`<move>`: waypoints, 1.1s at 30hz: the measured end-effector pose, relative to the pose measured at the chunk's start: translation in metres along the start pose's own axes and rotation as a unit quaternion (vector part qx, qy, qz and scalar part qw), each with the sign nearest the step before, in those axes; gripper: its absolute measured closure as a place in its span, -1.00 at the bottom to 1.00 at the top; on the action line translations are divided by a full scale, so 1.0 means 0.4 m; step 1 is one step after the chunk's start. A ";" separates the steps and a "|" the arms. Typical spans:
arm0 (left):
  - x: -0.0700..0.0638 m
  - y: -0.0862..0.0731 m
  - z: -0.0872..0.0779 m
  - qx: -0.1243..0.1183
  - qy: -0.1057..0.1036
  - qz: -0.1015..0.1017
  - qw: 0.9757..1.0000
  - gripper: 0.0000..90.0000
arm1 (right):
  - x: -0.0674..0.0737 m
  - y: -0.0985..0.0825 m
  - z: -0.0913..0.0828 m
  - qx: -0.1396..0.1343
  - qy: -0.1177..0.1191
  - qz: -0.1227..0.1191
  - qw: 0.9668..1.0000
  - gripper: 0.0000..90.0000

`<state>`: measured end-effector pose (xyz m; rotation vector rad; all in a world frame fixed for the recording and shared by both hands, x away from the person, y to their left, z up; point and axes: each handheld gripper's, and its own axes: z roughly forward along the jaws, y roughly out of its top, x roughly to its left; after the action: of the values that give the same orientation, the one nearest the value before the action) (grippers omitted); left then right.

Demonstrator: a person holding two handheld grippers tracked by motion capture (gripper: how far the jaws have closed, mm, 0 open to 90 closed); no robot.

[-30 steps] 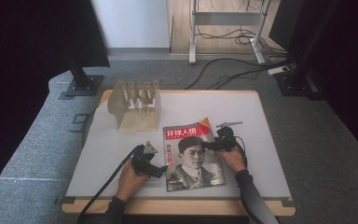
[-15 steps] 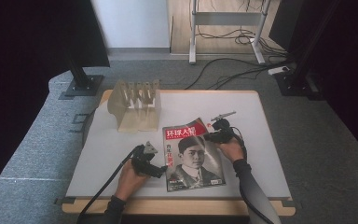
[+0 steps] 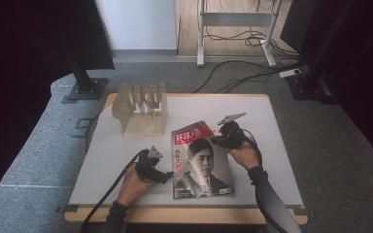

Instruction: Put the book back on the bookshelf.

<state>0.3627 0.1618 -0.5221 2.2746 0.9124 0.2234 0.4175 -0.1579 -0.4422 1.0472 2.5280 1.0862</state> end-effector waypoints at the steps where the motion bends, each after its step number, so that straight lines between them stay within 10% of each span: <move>1: 0.005 0.003 -0.004 0.001 -0.013 -0.007 1.000 -0.92 | 0.005 0.003 -0.007 -0.005 -0.002 -0.007 1.000 0.91; 5: 0.016 0.017 -0.019 -0.006 -0.064 -0.018 0.998 -0.79 | 0.023 0.014 -0.034 -0.021 -0.006 -0.021 1.000 0.91; 18: 0.008 0.080 0.012 0.017 -0.123 0.030 0.992 -0.54 | 0.067 0.035 -0.116 -0.066 -0.009 -0.063 0.996 0.91; 33: 0.016 0.112 0.033 0.032 -0.213 0.034 0.976 -0.05 | 0.091 0.044 -0.142 -0.089 0.013 -0.090 0.992 0.91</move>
<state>0.3974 0.1354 -0.5042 2.2868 0.6234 -0.2613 0.3761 -0.1567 -0.3863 0.7496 2.4354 1.2509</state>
